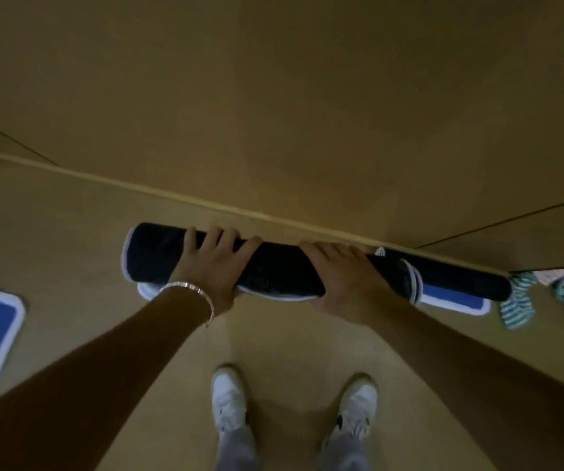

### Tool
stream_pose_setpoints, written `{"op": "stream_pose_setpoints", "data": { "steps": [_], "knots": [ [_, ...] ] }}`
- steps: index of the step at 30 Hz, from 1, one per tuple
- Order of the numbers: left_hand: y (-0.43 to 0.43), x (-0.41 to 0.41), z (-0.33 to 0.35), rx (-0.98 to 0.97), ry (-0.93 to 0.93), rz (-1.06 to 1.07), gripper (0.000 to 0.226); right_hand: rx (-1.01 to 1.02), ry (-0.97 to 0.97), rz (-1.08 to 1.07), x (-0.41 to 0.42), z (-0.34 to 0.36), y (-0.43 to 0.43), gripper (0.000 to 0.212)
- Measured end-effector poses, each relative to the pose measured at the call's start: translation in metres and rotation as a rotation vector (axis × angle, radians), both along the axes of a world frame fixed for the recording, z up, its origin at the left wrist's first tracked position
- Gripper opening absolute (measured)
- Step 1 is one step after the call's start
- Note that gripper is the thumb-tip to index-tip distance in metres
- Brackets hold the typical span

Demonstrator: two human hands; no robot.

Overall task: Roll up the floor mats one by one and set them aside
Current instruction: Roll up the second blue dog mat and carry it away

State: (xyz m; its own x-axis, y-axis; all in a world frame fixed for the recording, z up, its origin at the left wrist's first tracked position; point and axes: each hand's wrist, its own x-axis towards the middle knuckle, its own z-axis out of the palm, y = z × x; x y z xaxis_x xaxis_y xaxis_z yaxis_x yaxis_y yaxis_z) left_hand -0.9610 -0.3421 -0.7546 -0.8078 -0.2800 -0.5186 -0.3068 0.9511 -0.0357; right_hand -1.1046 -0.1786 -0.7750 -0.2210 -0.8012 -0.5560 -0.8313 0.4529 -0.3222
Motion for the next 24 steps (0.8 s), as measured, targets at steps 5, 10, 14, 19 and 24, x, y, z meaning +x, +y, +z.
{"op": "stream_pose_setpoints", "data": {
  "steps": [5, 10, 14, 19, 24],
  "knots": [
    [0.019, -0.004, -0.17, -0.106, -0.03, -0.001, 0.079, -0.037, 0.028, -0.015, 0.001, -0.174, 0.014, 0.08],
    [0.012, -0.028, -0.312, -0.11, 0.014, -0.017, 0.08, -0.033, 0.067, -0.04, -0.022, -0.305, 0.014, 0.082],
    [0.007, -0.061, -0.39, -0.119, 0.129, -0.04, 0.081, -0.08, 0.202, -0.071, -0.06, -0.373, 0.012, 0.081],
    [0.008, -0.108, -0.443, -0.138, 0.237, -0.094, 0.087, -0.13, 0.388, -0.135, -0.095, -0.427, 0.026, 0.086],
    [0.023, -0.132, -0.451, -0.127, 0.105, -0.046, 0.085, -0.007, 0.419, -0.158, -0.101, -0.43, 0.023, 0.098]
  ]
}}
